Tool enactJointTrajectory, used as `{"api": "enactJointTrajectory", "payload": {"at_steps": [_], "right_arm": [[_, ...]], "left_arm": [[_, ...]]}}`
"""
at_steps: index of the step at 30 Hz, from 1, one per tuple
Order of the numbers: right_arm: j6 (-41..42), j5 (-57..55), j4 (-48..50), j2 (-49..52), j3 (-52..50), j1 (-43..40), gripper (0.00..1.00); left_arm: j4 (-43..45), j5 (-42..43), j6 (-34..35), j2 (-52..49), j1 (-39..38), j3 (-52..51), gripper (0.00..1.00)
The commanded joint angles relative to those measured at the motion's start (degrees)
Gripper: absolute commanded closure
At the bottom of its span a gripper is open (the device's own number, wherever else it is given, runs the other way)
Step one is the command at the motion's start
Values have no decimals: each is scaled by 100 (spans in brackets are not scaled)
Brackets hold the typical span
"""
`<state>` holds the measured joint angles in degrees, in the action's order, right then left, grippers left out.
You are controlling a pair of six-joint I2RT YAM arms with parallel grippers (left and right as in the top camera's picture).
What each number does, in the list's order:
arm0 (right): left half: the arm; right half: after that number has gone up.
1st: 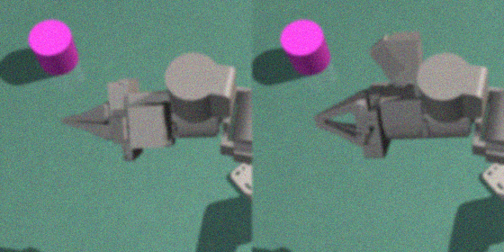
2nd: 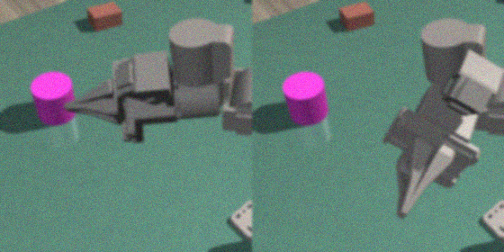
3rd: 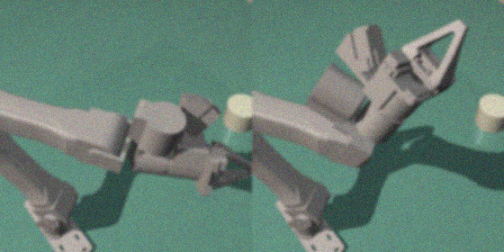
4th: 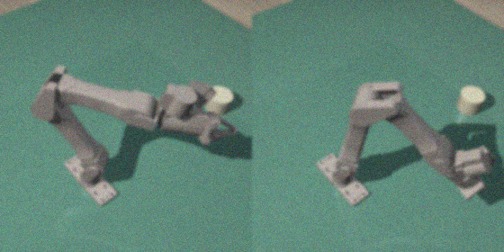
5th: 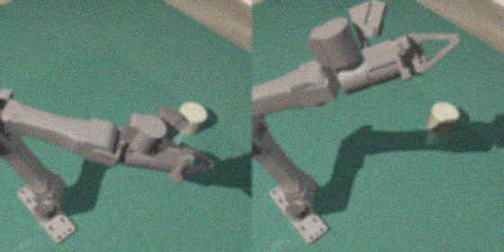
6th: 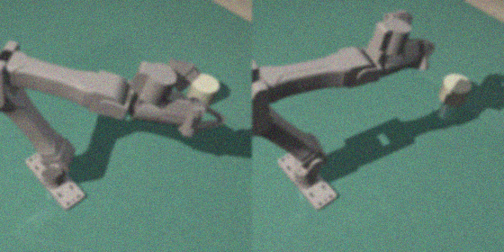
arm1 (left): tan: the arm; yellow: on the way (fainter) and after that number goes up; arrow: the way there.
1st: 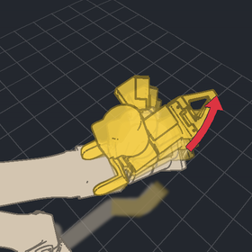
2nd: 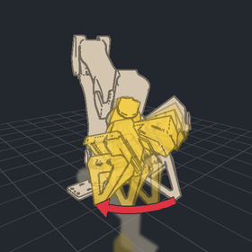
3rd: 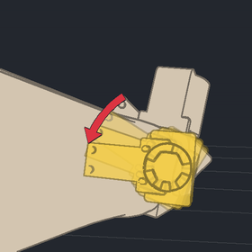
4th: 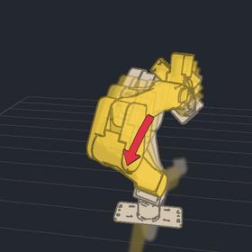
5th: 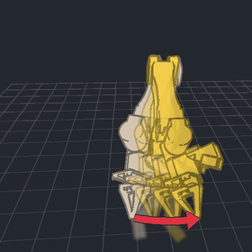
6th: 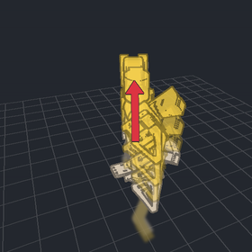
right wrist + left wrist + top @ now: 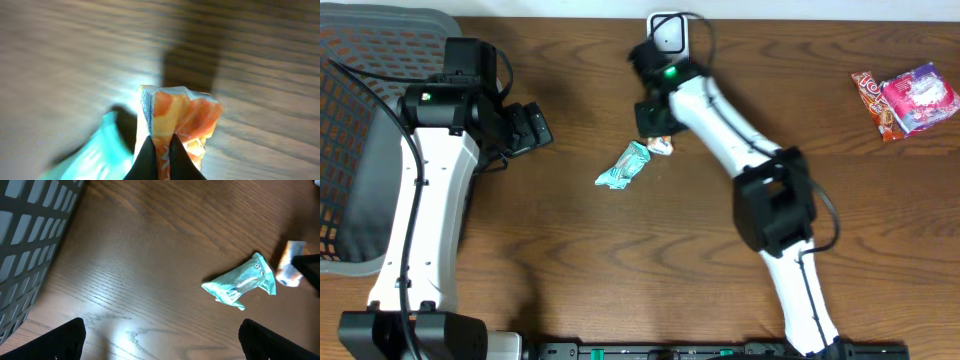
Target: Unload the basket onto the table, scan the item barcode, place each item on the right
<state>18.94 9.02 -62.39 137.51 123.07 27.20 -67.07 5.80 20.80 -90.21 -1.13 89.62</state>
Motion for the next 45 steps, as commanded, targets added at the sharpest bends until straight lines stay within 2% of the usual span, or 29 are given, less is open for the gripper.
{"api": "enactJointTrajectory", "payload": {"at_steps": [1, 6, 10, 14, 19, 20, 23, 25, 31, 32, 40, 41, 45], "right_arm": [[-850, 2496, -9, -190, -59, -459, 99], [-1091, 3764, 221, -173, -686, -979, 99], [-1038, 5112, 1244, -173, -2048, -1620, 99], [-763, 4406, 1311, -186, -2345, -2098, 99], [-918, 3775, 634, -374, -1917, -2428, 79], [-988, 3628, 485, -446, -1821, -2446, 71], [-1010, 3298, 264, -682, -1694, -2435, 62], [-1023, 3235, 221, -807, -1694, -2369, 53], [-1025, 2562, 216, -717, -1703, -1974, 50], [-1025, 2420, 236, -656, -1718, -1840, 48], [-837, 1709, 393, -345, -1722, -1316, 50], [-833, 1628, 404, -330, -1722, -1276, 53], [-826, 1399, 481, -302, -1722, -1141, 84]], "left_arm": [[-17, -50, -11, 42, 24, 11, 2], [-17, -50, -11, 42, 24, 11, 2], [-17, -50, -11, 42, 24, 11, 2], [-17, -50, -11, 42, 24, 11, 2], [-17, -50, -11, 42, 24, 11, 2], [-17, -50, -11, 42, 24, 11, 2], [-17, -50, -11, 42, 24, 11, 2], [-17, -50, -9, 42, 24, 11, 2], [-17, -50, -11, 42, 24, 11, 2], [-17, -50, -11, 42, 24, 11, 2], [-17, -50, -11, 42, 24, 11, 2], [-17, -50, -11, 42, 24, 11, 2], [-17, -50, -11, 42, 24, 11, 2]]}}
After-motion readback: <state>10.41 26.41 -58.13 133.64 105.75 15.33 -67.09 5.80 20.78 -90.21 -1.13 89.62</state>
